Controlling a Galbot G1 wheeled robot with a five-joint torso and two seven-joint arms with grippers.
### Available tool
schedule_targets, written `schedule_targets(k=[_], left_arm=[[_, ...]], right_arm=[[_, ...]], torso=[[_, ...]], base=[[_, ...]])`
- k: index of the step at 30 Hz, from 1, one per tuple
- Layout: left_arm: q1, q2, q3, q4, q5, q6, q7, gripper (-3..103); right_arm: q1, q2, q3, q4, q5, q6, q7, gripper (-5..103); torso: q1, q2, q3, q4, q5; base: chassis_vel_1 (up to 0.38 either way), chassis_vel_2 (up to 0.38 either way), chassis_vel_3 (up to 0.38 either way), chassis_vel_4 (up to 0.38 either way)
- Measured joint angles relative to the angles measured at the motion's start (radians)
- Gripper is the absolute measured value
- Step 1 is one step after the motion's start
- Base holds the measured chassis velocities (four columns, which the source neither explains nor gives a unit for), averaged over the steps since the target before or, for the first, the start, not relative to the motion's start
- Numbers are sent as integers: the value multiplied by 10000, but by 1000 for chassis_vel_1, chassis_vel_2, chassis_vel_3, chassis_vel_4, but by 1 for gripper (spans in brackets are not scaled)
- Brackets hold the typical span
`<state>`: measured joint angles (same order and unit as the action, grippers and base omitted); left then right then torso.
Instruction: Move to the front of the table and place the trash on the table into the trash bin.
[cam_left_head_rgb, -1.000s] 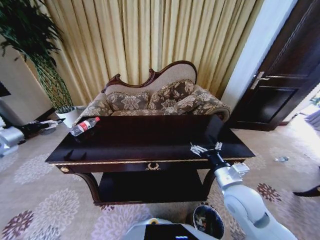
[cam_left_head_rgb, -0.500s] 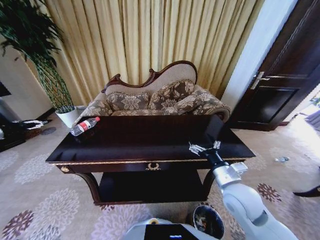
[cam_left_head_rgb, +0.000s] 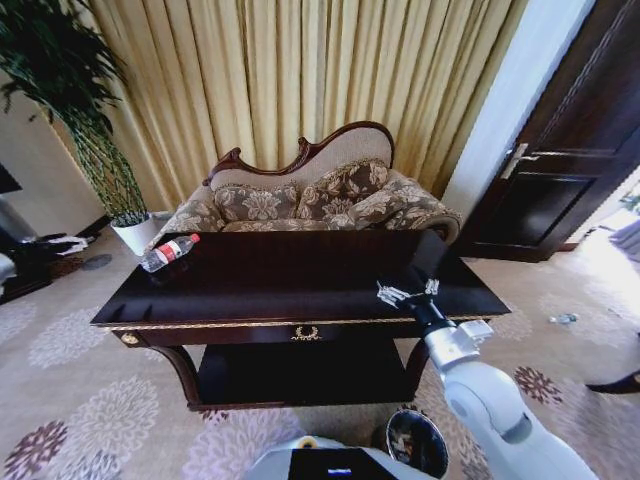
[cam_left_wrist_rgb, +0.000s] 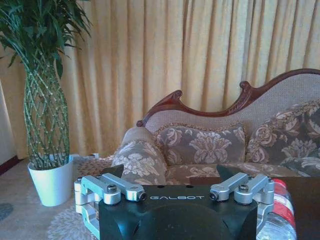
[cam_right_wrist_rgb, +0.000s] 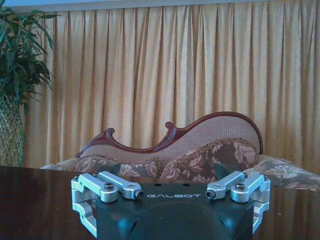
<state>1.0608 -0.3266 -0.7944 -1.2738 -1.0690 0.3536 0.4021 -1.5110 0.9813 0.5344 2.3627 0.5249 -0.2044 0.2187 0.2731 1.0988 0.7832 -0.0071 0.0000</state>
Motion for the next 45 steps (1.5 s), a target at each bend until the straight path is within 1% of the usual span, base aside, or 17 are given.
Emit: schedule_targets(k=[2,5,9,12,13,19,23,25,30,32,33,35,38,40,42,43,45], left_arm=[[-2,-4,6,15,61,-34,-9,100],[-75,-245,93,12,256,-168,-157,100],[-151,-394,186,-26,397,-169,-197,100],[-162,-398,213,17,412,-168,-198,100],[-220,-376,263,86,416,-162,-194,100],[-301,-360,307,67,432,-68,-172,100],[-6,-436,114,-133,458,14,-89,100],[95,-430,70,-125,540,6,52,100],[-38,-386,133,-220,539,75,-24,100],[-48,-413,99,-592,375,342,-145,100],[-48,-413,99,-592,375,342,-145,100],[74,-460,-47,-825,323,544,-169,100],[325,-517,-318,-997,315,774,-75,100],[382,-529,-398,-1018,315,860,26,100],[459,-538,-504,-1097,315,1126,181,100],[459,-538,-504,-1097,315,1126,181,100],[506,-594,-613,-1364,290,1468,185,100]], right_arm=[[24,-34,2,-39,27,-5,-13,100],[109,-119,39,-156,125,-14,-58,100],[178,-169,15,-172,204,-92,-46,100],[302,-192,-45,-189,259,-154,-7,100],[409,-213,-79,-188,331,-228,39,100],[514,-285,-45,-147,537,-330,173,100],[520,-348,47,-157,626,-340,231,100],[564,-386,52,-191,673,-361,266,100],[621,-323,23,-188,693,-393,395,100],[563,-298,110,-122,721,-403,436,100],[563,-298,110,-122,721,-403,436,100],[482,-297,212,-102,726,-404,439,100],[456,-279,267,-102,726,-400,439,100],[488,-259,246,-109,722,-398,439,100],[582,-223,125,-119,714,-397,445,100],[582,-223,125,-119,714,-397,445,100],[625,-198,72,-119,710,-397,461,100]], torso=[[0,0,0,-2,0],[0,0,0,3,0],[0,0,0,-4,-1],[0,0,0,-2,0],[0,0,0,5,0],[0,0,0,0,0],[0,0,0,-3,0],[0,0,1,3,0],[0,0,0,4,0],[0,0,0,-3,0],[0,0,0,-3,0],[0,0,0,-6,1],[0,0,0,2,1],[-1,1,0,3,1],[0,0,0,3,0],[0,0,0,3,0],[0,0,0,3,0]], base=[[0,0,0,0],[0,0,0,0],[0,0,0,0],[0,0,0,0],[0,0,0,0],[0,0,0,0],[0,0,0,0],[0,0,0,0],[0,0,0,0],[0,0,0,0],[0,0,0,0],[0,0,0,0],[0,0,0,0],[0,0,0,0],[0,0,0,0],[0,0,0,0],[0,0,0,0]])
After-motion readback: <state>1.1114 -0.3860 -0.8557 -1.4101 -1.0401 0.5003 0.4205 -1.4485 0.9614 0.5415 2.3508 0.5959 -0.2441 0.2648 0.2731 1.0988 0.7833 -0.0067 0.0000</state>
